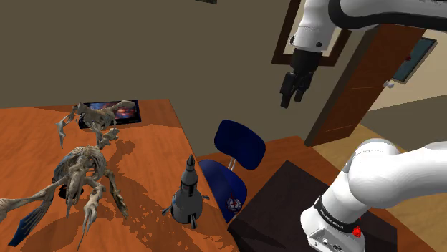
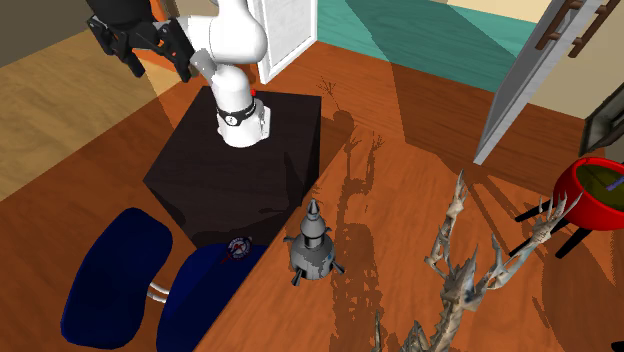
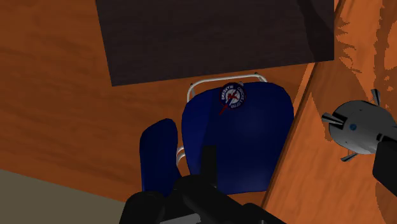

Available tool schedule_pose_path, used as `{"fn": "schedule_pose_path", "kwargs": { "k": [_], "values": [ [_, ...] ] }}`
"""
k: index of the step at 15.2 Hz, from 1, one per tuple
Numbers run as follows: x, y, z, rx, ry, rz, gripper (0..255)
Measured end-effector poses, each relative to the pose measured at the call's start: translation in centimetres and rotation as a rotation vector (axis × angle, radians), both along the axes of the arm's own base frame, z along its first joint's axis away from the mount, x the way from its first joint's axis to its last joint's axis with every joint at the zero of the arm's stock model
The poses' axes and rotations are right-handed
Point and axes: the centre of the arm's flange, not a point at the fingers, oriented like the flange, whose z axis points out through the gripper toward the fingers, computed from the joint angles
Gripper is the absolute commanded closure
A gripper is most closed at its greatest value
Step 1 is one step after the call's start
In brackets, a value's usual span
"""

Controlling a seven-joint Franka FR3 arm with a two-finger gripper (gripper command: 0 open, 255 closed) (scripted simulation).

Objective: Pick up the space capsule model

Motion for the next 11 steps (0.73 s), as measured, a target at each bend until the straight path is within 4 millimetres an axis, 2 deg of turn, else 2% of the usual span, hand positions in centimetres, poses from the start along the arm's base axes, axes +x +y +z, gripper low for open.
{"fn": "schedule_pose_path", "kwargs": {
  "k": [1,3,8,11],
  "values": [
    [0.0,0.0,0.0,0.0,0.0,0.0,0],
    [-0.7,1.3,-1.1,-0.002,-0.034,-0.003,0],
    [-2.0,6.3,-4.8,-0.009,-0.171,-0.017,0],
    [-2.7,9.2,-7.8,-0.013,-0.258,-0.027,0]
  ]
}}
